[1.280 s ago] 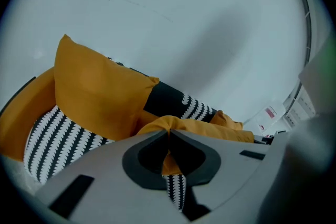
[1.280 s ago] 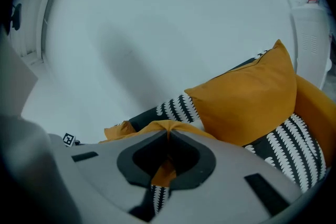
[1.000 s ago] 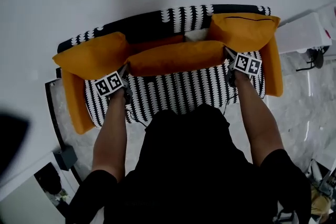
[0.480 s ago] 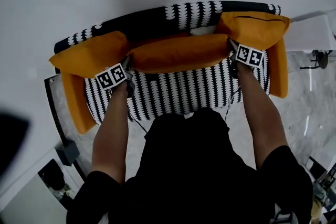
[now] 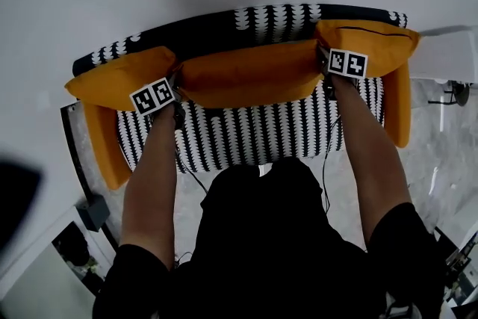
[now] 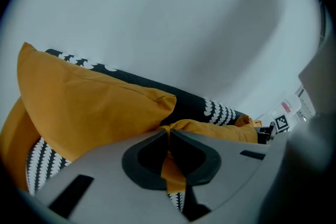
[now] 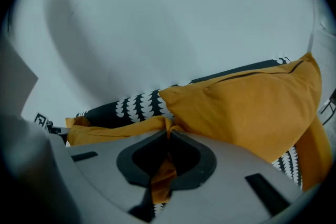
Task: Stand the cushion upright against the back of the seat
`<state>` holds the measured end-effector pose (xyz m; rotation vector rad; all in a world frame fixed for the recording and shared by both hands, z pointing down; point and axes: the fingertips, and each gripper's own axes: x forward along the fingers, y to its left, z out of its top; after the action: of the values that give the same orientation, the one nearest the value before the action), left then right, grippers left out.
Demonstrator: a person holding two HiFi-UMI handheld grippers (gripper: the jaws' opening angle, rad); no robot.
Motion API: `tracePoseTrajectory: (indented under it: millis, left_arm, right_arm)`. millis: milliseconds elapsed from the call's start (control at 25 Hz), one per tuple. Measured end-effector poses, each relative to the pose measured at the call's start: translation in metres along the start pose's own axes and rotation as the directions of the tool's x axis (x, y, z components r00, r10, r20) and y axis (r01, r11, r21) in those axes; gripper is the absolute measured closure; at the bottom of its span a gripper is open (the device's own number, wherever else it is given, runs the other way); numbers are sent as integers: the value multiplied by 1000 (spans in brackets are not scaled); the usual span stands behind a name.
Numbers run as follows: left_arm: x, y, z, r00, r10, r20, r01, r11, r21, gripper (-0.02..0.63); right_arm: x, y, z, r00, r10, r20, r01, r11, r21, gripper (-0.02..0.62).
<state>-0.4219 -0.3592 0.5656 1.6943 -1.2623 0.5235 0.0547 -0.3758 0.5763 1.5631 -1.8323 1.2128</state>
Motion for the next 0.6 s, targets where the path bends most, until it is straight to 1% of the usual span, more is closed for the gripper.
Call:
tracePoseTrajectory:
  millis: [160,240,400,600]
  left_arm:
    - [10,6,6,1000,-9,1,9,1000,3,578]
    - [13,7,7,1000,-17,3,17,1000,-7,578]
    - [13,4,8,1000,-18,0,18,1000,-5,578]
    - [1,1,12,998,-56,13,56,997,-50,577]
  right_arm:
    - [8,0,4,999,-5,-40,4,1000,-24,551]
    - [11,0,5,999,-14,-50,13,1000,-29,551]
    - [13,-3,6,997,-42,-57,39,998,-38,551]
    - [5,-5,4,995,-70,-72,68,997,-34,551]
